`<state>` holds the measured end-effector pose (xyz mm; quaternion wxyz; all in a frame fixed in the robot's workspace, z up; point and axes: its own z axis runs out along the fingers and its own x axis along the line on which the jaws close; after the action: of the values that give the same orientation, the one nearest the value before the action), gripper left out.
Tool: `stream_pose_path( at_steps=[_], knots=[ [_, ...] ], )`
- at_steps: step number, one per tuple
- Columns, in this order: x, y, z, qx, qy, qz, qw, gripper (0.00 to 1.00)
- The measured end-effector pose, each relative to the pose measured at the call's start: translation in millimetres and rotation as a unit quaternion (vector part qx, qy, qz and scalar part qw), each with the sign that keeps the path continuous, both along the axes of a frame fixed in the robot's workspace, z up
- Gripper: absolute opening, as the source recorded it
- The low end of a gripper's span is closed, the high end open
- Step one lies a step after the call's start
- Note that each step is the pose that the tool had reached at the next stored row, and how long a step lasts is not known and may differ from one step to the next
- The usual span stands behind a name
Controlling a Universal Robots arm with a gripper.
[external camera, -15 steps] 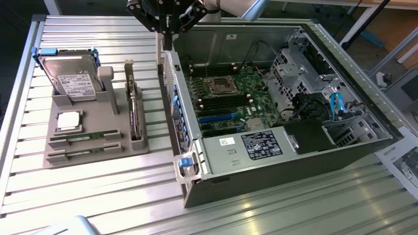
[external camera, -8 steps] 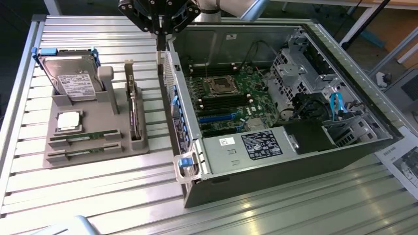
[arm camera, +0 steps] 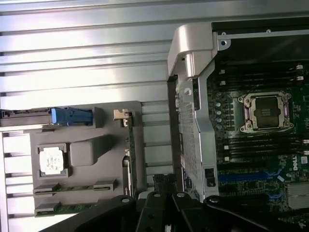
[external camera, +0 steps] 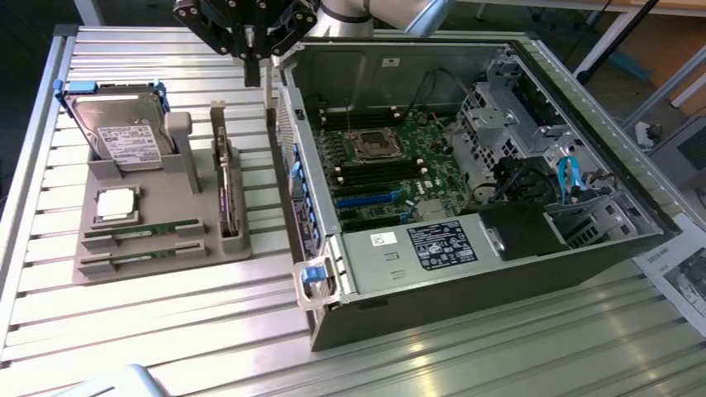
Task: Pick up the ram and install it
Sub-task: 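Reach for the ram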
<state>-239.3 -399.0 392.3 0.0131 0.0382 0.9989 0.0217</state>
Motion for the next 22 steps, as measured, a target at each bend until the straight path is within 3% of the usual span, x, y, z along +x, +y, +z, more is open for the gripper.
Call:
stream_pose_path(
  at_steps=[22],
  knots=[
    [-74.6, 0.0, -1.4, 0.0, 0.0, -0.003, 1.0, 0.1]
  ],
)
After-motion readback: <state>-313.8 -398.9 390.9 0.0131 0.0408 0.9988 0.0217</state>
